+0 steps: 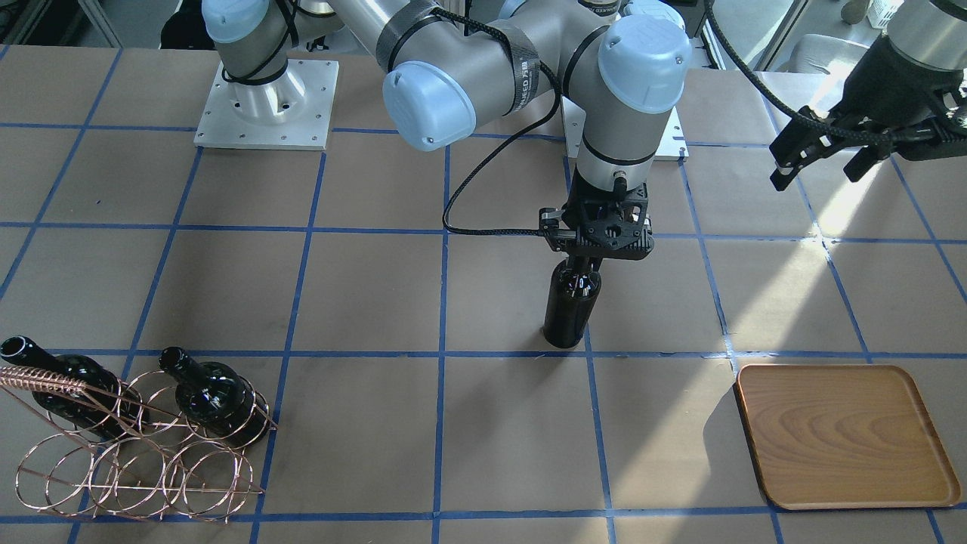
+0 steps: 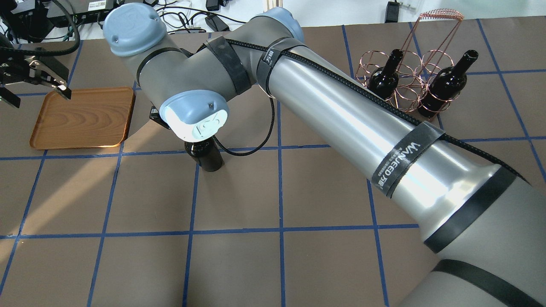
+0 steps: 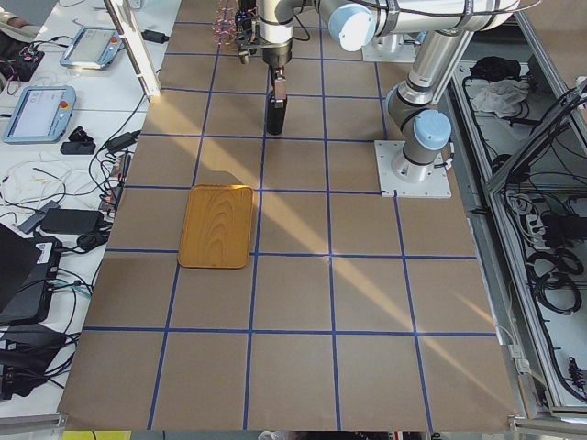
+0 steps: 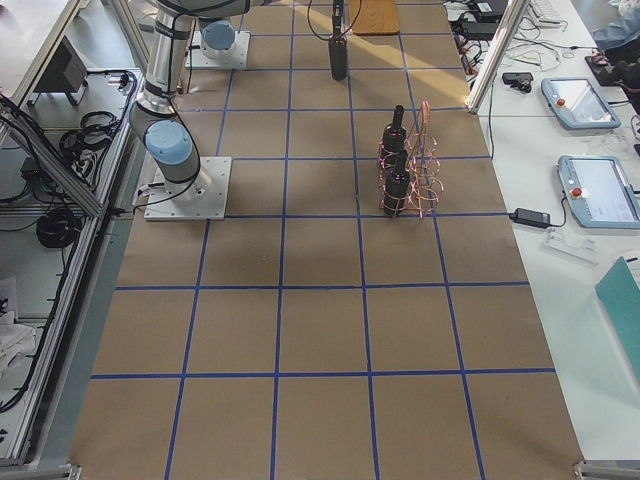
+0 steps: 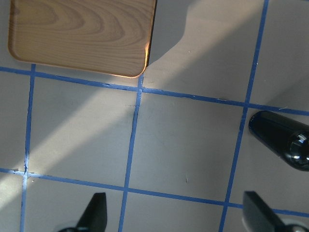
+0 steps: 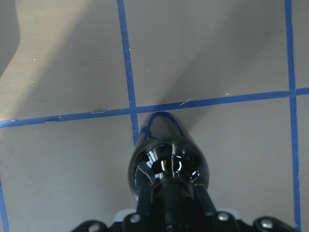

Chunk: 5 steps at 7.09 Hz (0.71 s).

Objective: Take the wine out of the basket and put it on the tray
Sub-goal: 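Lower the bottle upright onto the table beside the tray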

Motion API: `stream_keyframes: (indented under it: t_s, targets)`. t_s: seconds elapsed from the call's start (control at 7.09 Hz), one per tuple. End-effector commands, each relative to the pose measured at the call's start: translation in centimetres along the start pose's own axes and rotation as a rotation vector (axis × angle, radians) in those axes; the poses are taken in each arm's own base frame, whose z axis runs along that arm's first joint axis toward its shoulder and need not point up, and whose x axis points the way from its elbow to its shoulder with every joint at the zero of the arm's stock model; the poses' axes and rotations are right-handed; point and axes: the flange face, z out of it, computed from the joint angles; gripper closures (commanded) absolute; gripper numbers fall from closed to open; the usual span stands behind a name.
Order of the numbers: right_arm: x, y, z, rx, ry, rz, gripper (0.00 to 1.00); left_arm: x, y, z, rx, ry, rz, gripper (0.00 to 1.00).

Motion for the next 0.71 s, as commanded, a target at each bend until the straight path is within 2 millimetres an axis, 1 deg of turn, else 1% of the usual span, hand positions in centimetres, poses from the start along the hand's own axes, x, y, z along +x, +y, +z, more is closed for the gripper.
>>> stream_keyframes:
  t_s: [0.0, 0.14, 0.28, 0.42, 0.56]
  targets:
    - [-0.07, -0.03, 0.23, -0.004, -0.002, 0.003, 0.65, 0.07, -0.02, 0.29, -0.013, 0.003, 0.003, 0.00]
    - [-0.09, -0.05, 0.34, -0.005, -0.001, -0.001, 0.41, 0.06, -0.07, 0.37, -0.014, 0.003, 0.003, 0.00]
    - [-0.04, -0.09, 0.23, -0.007, -0.005, 0.010, 0.00, 0.05, -0.09, 0.35, -0.013, 0.003, 0.003, 0.00]
    - [-0.06, 0.01, 0.02, -0.011, -0.011, 0.013, 0.00, 0.07, -0.20, 0.50, -0.015, 0.007, 0.003, 0.00]
    - [0.02, 0.11, -0.65, -0.013, -0.026, 0.015, 0.00, 0.07, -0.20, 0.50, -0.015, 0.007, 0.003, 0.00]
